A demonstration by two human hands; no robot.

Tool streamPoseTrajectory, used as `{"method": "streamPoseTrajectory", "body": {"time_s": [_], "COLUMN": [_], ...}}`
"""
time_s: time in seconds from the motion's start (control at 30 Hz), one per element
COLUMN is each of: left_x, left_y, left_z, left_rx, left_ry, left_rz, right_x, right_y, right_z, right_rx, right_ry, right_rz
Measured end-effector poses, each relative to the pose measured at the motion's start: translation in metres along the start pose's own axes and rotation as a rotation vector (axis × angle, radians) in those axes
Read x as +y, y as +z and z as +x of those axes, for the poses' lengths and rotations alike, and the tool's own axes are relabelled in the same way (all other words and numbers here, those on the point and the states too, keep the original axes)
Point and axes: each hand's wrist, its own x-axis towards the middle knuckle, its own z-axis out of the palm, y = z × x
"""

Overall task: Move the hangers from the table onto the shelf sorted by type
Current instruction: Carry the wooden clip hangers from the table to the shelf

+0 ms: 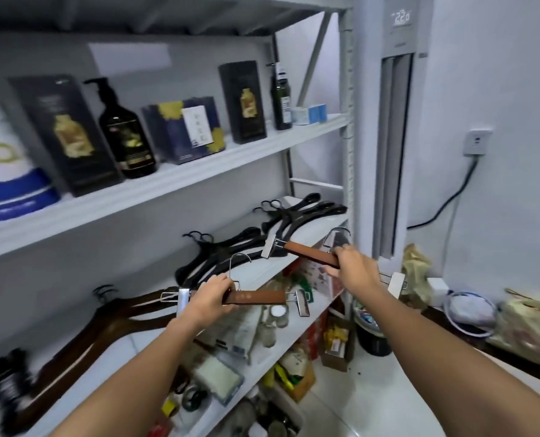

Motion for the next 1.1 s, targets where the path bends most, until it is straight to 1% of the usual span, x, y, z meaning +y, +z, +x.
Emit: {"method": "streamPoseTrajectory", "body": {"time_s": [0.13,0.47,0.63,1.1], "left_x": [-0.043,-0.120,-0.145,-0.192], "left_y": [-0.023,-0.066,-0.088,-0.138], "left_z": [-0.053,-0.198,-0.267,-0.434], "left_rx": [0.017,0.069,0.078,0.102], "left_ry": [-0.127,-0.327,-0.395,-0.610], "left_rz": [0.012,0.041,0.058,0.127], "right_x": [-0.060,-0.196,-0.258,-0.412], "right_y": [0.010,0.023,0.027,0.036], "right_z": [-0.010,-0.056,-0.086,-0.172], "right_rx": [-0.020,-0.057,-0.085,-0.080], "right_ry": [-0.102,-0.284,-0.348,-0.535], "right_rz": [0.013,0.064,0.102,0.170]}}
